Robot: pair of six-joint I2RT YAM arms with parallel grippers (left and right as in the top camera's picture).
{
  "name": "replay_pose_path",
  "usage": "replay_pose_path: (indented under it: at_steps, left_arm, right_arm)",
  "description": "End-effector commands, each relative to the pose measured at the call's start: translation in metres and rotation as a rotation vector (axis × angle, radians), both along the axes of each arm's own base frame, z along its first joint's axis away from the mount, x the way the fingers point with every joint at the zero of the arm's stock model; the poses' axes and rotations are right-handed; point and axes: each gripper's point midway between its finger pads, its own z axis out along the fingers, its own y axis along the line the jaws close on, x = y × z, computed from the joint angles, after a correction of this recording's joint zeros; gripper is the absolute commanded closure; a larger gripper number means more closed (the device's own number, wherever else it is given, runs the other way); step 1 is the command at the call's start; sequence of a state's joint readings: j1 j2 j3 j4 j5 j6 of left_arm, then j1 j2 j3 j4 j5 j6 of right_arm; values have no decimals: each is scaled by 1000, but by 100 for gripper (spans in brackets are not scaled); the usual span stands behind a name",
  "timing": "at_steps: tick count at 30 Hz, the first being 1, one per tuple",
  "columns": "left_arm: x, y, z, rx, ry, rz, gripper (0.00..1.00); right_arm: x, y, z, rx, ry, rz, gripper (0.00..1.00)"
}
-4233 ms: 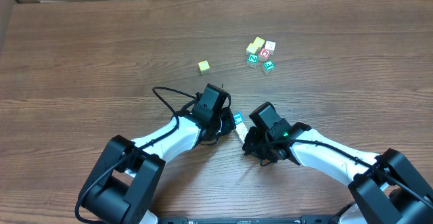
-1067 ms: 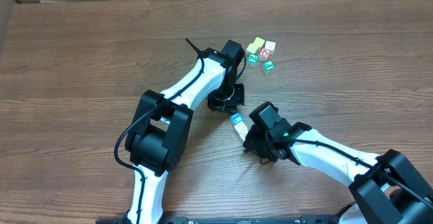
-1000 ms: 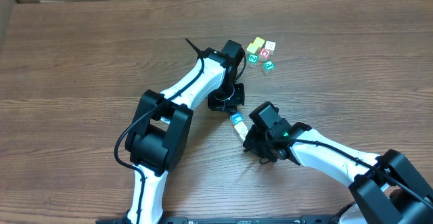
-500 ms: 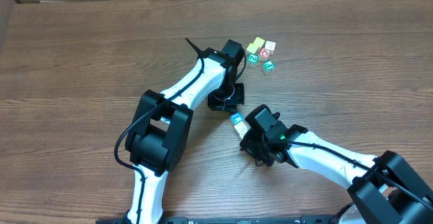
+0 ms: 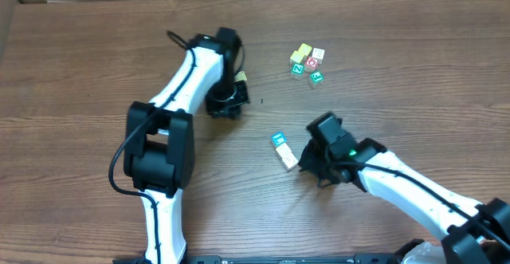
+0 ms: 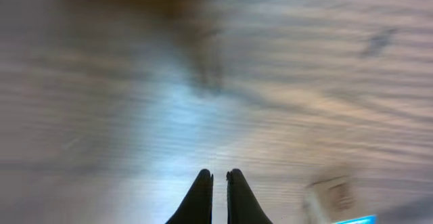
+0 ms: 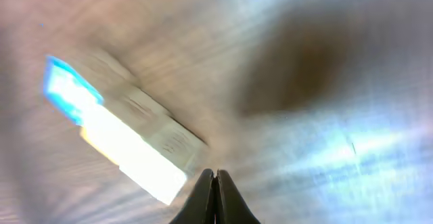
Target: Flip 3 blocks
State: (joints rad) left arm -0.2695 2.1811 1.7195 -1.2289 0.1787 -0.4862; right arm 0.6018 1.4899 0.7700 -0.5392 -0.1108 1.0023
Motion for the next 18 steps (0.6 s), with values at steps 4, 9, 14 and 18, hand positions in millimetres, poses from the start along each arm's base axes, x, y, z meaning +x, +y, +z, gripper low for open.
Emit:
replay_pose_path:
  at_steps: [4, 9, 14, 18]
  left_arm:
    - [-18, 38, 2, 212, 67, -72, 96]
    - [-32, 45, 7, 244, 121, -67, 96]
    - [-34, 49, 15, 265, 119, -50, 96]
    - [-32, 61, 39, 327, 37, -5, 96]
  right_arm:
    - [41, -16, 17, -38, -173, 102, 95]
    - [29, -12, 14, -3, -117, 126, 69]
    - [35, -16, 14, -45, -158, 156, 96]
    - [43, -28, 12, -117, -196, 127, 96]
